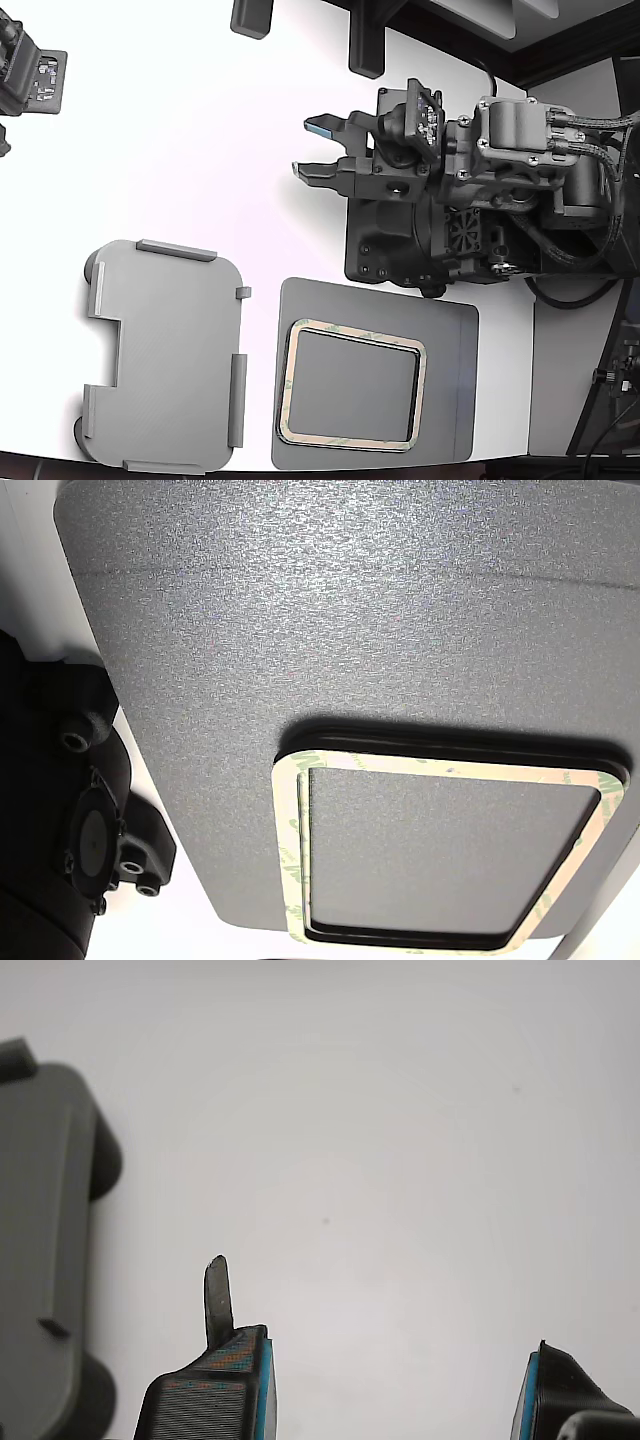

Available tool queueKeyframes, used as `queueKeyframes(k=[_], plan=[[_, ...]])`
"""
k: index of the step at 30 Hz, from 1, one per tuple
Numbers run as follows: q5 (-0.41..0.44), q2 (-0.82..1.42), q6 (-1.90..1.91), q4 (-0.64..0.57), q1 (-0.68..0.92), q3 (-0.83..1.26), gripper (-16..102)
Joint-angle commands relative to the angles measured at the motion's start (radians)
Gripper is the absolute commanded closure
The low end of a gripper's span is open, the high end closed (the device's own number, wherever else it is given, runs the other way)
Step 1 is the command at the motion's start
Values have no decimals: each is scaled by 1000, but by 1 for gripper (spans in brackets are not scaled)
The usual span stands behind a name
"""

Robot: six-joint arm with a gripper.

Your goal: Grab top frame and put it into gray box.

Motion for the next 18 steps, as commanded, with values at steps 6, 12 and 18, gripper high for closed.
queueKeyframes(k=[6,12,18], plan=[[8,23,6,-6,-11,-21,-14],[8,23,5,-6,-11,-21,-14],[3,23,3,-6,-11,-25,-14]])
